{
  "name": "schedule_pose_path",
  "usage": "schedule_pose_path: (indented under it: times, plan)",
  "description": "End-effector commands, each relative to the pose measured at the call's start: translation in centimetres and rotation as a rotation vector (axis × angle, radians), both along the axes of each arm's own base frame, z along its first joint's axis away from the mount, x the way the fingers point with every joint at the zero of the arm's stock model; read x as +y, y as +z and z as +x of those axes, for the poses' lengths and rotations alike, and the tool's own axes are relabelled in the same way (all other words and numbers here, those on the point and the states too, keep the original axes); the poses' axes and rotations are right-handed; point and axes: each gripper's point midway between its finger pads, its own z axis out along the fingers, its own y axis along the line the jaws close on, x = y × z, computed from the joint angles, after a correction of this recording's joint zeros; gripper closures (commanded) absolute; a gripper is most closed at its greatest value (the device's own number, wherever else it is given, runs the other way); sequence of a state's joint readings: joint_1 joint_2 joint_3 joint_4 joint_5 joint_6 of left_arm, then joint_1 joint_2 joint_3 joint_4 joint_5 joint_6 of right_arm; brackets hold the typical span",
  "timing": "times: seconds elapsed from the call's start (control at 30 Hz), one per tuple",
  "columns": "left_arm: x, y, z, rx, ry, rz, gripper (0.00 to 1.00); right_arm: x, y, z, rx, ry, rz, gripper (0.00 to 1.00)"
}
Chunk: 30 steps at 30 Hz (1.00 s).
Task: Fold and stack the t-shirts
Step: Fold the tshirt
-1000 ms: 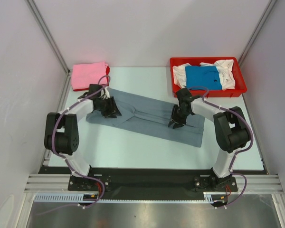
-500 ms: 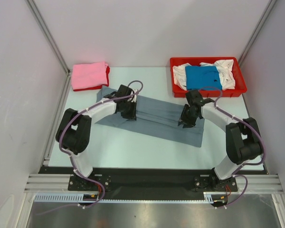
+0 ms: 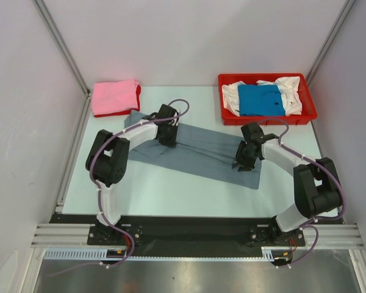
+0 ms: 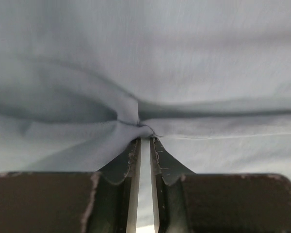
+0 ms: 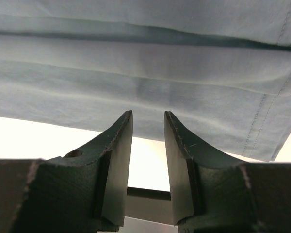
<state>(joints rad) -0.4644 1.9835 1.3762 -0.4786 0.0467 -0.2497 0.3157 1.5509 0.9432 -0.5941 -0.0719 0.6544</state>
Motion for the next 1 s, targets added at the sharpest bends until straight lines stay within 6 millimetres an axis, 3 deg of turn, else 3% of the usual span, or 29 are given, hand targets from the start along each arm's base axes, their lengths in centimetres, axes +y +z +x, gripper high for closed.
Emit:
schedule_pose_path:
  times: [0.0,0.13,0.3,0.43,0.57,0.8,0.97]
  plan:
    - [-1.5,2.2,3.0,-0.106,-0.005,-0.038,0.83,1.1,0.8,0.8,-0.050,0.017,0.032,0.63]
    - [-2.2,2.1,4.0,-0.107,-0.008,-0.051,0.83,2.3,0.2,0.5,-0.035,0.058,0.022,0.63]
    - [-2.5,1.1,4.6,-0.091,-0.013,-0.042,0.83,3.2,-0.2,2.3,-0.058,0.064,0.013,0.63]
    - [-2.6,0.8,4.7,-0.082,-0.007,-0.042,0.83,2.7,-2.0,3.5,-0.026,0.020,-0.023,0.63]
    - [-3.1,1.5,4.8,-0.081,-0.013,-0.060,0.83,1.2,-2.1,4.4,-0.024,-0.015,-0.055,0.64]
    - [-2.6,0.8,3.8,-0.054,-0.030,-0.042,0.83,-3.6,-2.0,5.6,-0.037,-0.085,-0.111,0.64]
    - [-2.2,1.5,3.7,-0.062,-0.027,-0.033,0.83,-7.0,-1.5,6.9,-0.045,-0.114,-0.150,0.64]
